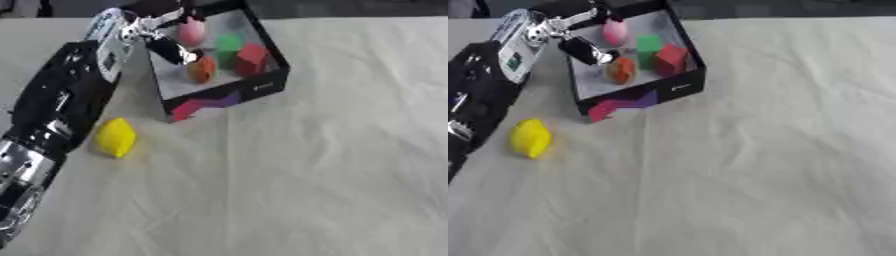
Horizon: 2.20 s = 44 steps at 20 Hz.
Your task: Pick up objects on the table and place them in the box.
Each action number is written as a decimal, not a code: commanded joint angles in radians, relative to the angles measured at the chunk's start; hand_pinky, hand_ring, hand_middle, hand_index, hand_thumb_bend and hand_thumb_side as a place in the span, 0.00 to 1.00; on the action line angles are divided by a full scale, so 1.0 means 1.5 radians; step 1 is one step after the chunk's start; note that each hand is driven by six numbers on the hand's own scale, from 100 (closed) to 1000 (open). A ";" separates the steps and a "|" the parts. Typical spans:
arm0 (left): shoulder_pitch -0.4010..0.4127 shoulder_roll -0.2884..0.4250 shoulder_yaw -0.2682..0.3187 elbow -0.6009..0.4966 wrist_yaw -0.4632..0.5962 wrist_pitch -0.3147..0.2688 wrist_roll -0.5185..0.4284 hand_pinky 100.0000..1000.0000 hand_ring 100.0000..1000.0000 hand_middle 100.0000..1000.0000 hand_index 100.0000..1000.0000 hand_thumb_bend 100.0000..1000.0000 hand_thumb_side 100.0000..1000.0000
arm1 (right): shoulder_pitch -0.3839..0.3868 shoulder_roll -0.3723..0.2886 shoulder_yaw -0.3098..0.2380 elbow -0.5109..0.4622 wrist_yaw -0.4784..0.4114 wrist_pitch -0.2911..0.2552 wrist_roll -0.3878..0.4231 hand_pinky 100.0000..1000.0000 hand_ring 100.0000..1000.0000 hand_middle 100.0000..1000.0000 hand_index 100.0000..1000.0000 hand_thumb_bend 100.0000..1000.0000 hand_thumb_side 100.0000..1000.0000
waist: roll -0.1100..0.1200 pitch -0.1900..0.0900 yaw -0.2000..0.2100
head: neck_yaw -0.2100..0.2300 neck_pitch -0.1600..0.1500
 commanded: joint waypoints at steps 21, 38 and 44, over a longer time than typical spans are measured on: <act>0.028 0.235 0.116 0.037 0.106 0.061 -0.140 0.91 0.80 0.73 0.79 0.34 0.25 | 0.019 -0.019 -0.012 0.001 0.023 -0.022 -0.013 0.80 0.76 0.62 0.89 0.00 0.64 | -0.013 -0.002 0.007 | -0.022 -0.009; 0.060 0.223 0.139 0.114 -0.084 0.132 -0.060 0.84 0.81 0.72 0.80 0.47 0.22 | 0.008 -0.010 -0.012 0.003 0.032 -0.022 -0.015 0.80 0.75 0.60 0.89 0.00 0.66 | -0.012 0.021 -0.005 | 0.006 -0.027; 0.056 0.217 0.137 0.126 -0.130 0.134 -0.115 0.80 0.77 0.66 0.65 0.36 0.14 | 0.006 -0.008 -0.012 0.004 0.033 -0.019 -0.014 0.80 0.75 0.60 0.89 0.00 0.66 | -0.010 0.022 -0.003 | 0.007 -0.025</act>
